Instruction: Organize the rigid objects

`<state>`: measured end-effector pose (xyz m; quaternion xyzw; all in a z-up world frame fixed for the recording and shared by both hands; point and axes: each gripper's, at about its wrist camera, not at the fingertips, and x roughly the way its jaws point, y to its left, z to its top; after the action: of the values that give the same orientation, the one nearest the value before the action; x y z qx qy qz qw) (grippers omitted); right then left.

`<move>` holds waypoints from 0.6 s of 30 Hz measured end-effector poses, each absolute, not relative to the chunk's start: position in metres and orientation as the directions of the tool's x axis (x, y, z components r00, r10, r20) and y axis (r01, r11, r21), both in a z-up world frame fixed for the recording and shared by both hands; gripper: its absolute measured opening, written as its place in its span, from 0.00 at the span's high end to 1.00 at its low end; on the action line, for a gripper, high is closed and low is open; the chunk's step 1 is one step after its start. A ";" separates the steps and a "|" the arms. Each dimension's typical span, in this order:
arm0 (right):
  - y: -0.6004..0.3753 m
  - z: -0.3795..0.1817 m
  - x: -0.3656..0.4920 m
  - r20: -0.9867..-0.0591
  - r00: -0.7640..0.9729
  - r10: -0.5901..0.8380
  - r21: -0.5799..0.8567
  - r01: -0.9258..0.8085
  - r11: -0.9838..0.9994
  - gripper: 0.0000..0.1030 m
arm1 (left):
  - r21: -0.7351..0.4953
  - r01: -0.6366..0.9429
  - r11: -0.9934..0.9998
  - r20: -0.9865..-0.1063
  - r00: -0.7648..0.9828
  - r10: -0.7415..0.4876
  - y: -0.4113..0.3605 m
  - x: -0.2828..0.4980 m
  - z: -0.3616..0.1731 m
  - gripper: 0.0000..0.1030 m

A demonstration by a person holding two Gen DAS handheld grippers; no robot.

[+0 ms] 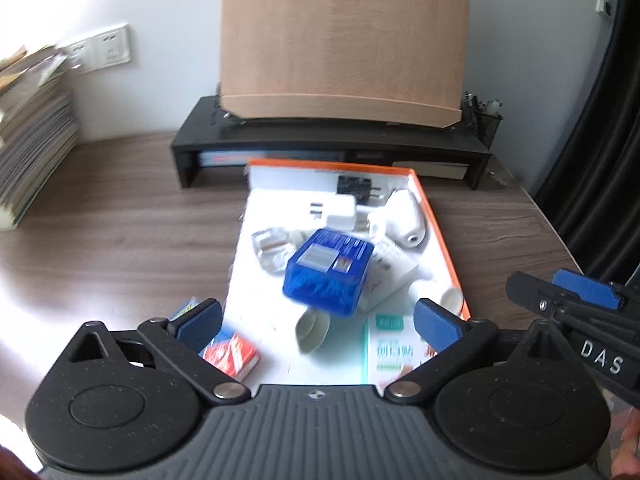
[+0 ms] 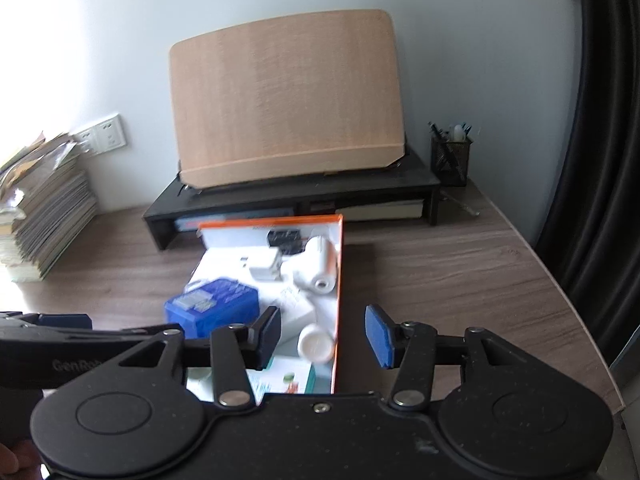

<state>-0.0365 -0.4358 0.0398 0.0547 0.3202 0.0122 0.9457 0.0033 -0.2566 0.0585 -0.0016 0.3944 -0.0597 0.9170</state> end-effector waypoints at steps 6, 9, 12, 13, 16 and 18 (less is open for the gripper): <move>-0.433 0.038 -0.059 -0.617 0.784 0.076 0.117 -0.004 0.993 0.44 | -0.044 0.059 0.997 -0.748 0.660 -0.072 -0.251 -0.017 0.054 0.00; -0.431 0.038 -0.067 -0.616 0.785 0.068 0.116 0.005 0.993 0.43 | -0.040 0.071 0.997 -0.745 0.663 -0.077 -0.251 -0.026 0.054 0.00; -0.428 0.038 -0.072 -0.620 0.783 0.052 0.112 0.023 0.993 0.44 | -0.023 0.091 0.996 -0.750 0.657 -0.077 -0.251 -0.031 0.054 0.00; -0.427 0.038 -0.074 -0.624 0.780 0.052 0.114 0.025 0.993 0.43 | -0.024 0.091 0.996 -0.752 0.654 -0.078 -0.250 -0.032 0.053 0.00; -0.421 0.035 -0.076 -0.637 0.770 0.051 0.110 0.025 0.994 0.43 | -0.024 0.088 0.996 -0.754 0.653 -0.076 -0.245 -0.038 0.053 0.00; -0.415 0.033 -0.079 -0.643 0.764 0.050 0.106 0.023 0.994 0.43 | -0.026 0.078 0.997 -0.758 0.648 -0.070 -0.241 -0.040 0.051 0.00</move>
<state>-0.0791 -0.4154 0.0330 0.0537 0.3432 0.0071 0.9377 -0.0399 -0.2407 0.0513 0.0047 0.4175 -0.0408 0.9077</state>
